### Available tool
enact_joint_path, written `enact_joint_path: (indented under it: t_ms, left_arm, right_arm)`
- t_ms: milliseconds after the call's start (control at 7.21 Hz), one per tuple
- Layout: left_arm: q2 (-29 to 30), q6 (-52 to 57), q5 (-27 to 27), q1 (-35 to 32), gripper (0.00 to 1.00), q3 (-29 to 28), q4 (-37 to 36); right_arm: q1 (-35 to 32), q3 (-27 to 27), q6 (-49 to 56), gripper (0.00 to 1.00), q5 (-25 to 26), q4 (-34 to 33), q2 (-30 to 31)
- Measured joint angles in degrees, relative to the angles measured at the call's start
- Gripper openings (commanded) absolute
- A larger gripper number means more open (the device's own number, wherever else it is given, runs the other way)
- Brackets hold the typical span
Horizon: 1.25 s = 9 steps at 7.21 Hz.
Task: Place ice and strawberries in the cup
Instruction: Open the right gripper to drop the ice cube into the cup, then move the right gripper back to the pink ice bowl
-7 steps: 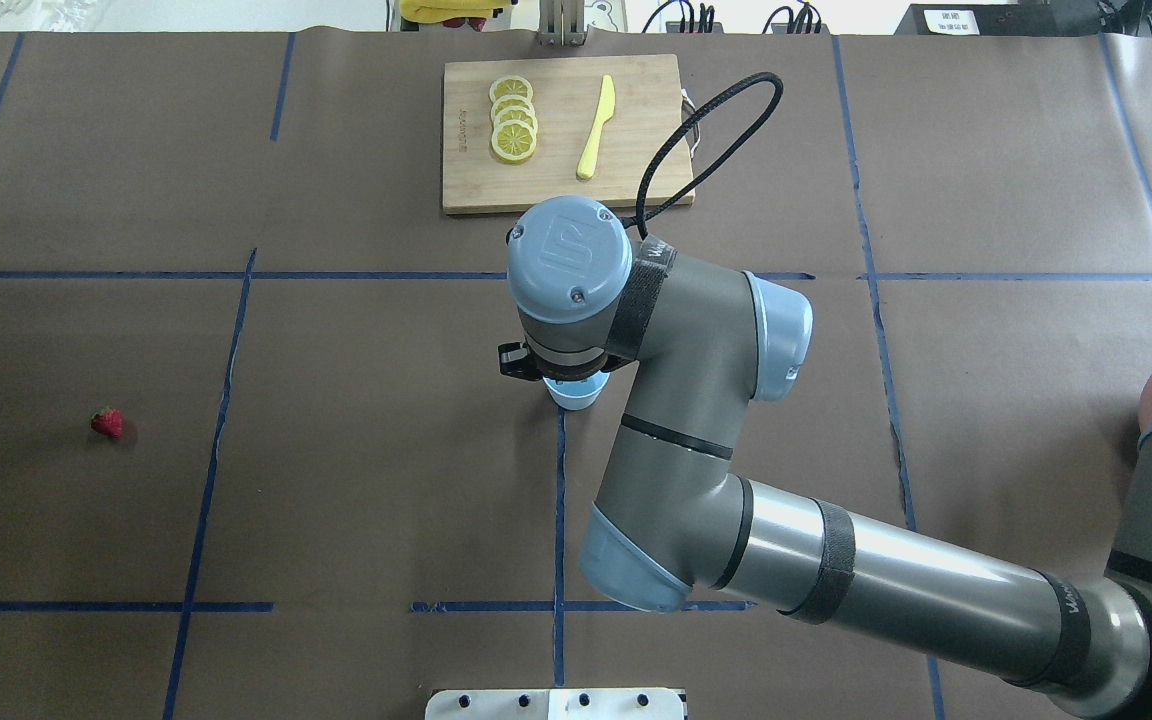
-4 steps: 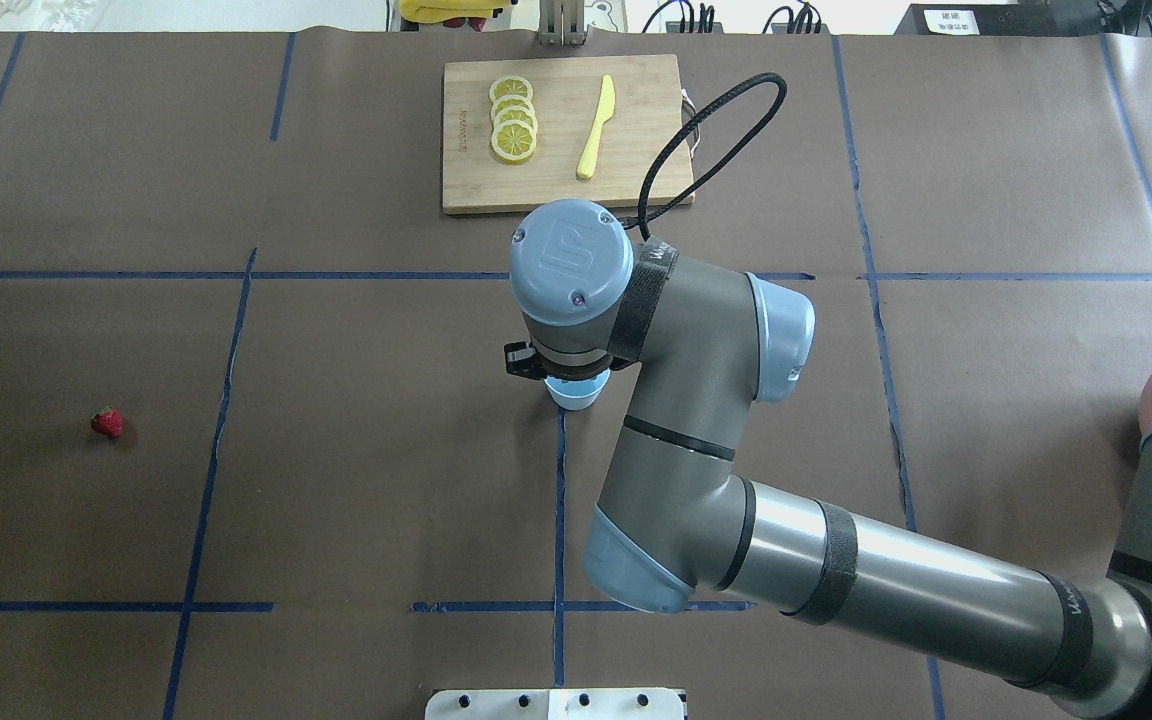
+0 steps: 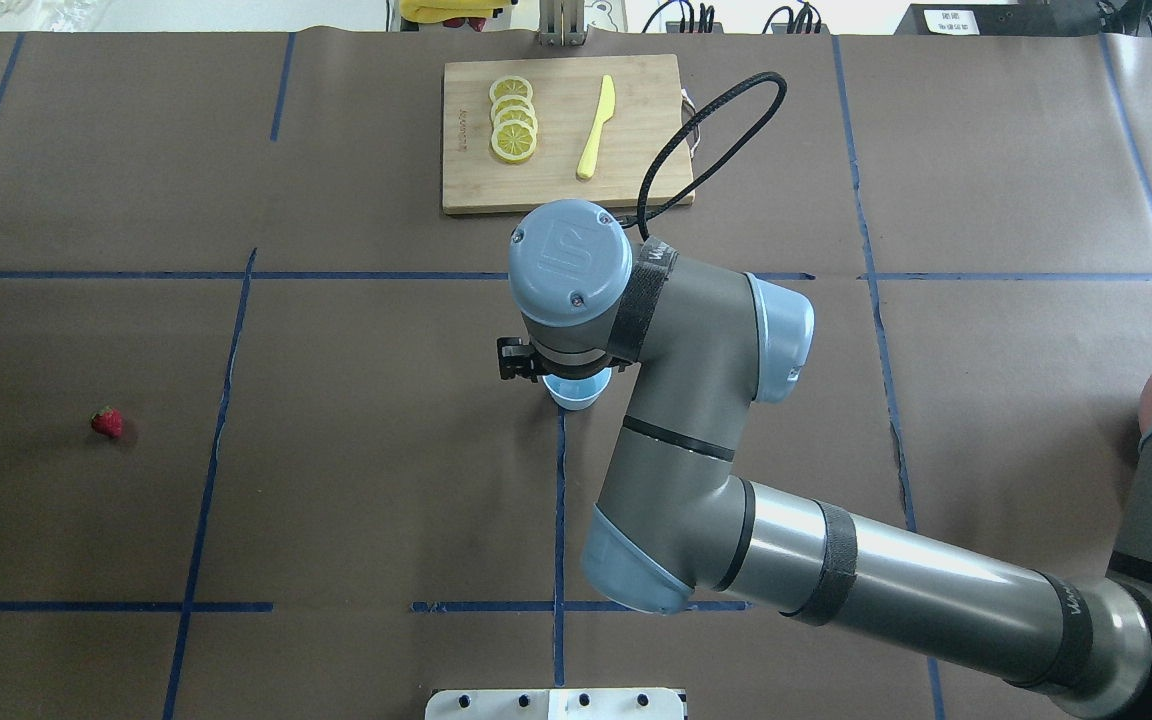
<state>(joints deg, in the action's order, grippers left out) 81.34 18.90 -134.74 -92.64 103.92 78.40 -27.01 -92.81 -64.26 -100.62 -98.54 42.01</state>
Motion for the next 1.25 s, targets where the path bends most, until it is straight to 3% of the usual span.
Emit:
enact_joint_path:
  t_ms: [278,555,833,1249]
  left_arm:
    - [0.0,0.0,0.0,0.0,1.0,0.0,0.0]
    - [0.0,0.0,0.0,0.0,1.0,-0.1,0.0]
    - [0.0,0.0,0.0,0.0,1.0,-0.1,0.0]
    - [-0.1,0.0,0.0,0.0,1.0,-0.1,-0.1]
  right_arm:
    - [-1.2,-0.8,0.6,0.98,-0.5,-0.1,0.9]
    - [-5.2,-5.9,5.3,0.98,-3.2,-0.1,6.3]
    - [-12.0,-13.5,16.8,0.98,-8.8,0.2,15.8]
    - [-26.4,-22.0,44.8,0.98,-17.8,1.1,34.4]
